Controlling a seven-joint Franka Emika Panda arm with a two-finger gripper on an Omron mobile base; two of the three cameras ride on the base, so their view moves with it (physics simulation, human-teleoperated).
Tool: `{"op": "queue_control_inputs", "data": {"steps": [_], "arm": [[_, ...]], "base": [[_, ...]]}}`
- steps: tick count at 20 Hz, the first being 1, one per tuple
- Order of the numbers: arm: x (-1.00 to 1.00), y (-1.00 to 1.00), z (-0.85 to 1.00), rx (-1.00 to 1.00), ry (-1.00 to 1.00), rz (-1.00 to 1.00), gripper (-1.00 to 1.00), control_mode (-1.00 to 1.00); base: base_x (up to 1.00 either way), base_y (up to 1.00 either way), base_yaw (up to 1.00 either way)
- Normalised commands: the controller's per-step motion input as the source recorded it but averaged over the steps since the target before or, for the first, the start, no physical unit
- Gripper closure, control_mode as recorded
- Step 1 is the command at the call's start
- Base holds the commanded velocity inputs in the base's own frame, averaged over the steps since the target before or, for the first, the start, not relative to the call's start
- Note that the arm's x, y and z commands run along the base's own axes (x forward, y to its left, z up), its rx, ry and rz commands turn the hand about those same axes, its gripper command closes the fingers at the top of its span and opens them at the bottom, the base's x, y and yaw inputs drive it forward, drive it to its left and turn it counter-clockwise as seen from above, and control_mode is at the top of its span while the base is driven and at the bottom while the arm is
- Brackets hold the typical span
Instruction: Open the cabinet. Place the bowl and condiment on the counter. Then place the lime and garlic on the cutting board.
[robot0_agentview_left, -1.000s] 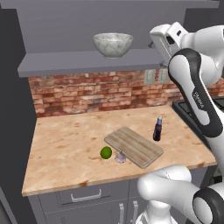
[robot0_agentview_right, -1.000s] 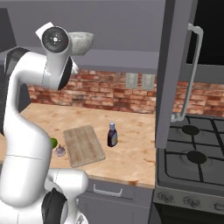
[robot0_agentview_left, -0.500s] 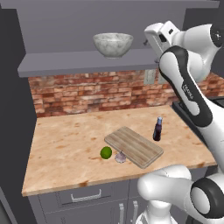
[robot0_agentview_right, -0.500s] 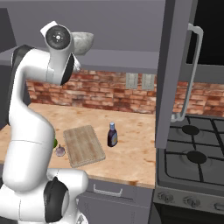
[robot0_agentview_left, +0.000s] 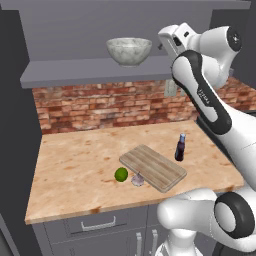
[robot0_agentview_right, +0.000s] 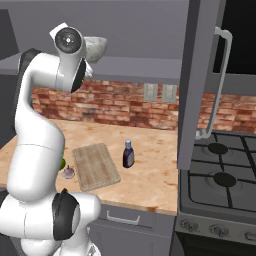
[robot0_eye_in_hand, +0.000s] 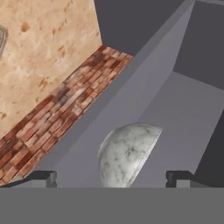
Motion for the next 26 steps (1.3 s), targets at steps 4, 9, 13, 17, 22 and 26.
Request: {"op": "queue_control_inputs", "data": {"steps": [4, 9, 13, 17, 22, 26], "arm": [[0.29, 0.1, 0.0, 0.0, 0.0, -0.01, -1.0, -1.0], [0.29, 0.12, 0.0, 0.0, 0.0, -0.01, -1.0, -1.0], [0.28, 0.1, 0.0, 0.0, 0.0, -0.02, -1.0, -1.0], [0.28, 0.06, 0.0, 0.0, 0.0, -0.03, -1.0, -1.0], [0.26, 0.02, 0.0, 0.0, 0.0, -0.04, -1.0, -1.0], [0.24, 0.01, 0.0, 0.0, 0.0, -0.05, -1.0, -1.0]], "base": [[0.0, 0.0, 0.0], [0.0, 0.0, 0.0], [0.0, 0.0, 0.0], [0.0, 0.0, 0.0], [0.0, 0.0, 0.0], [0.0, 0.0, 0.0]]}}
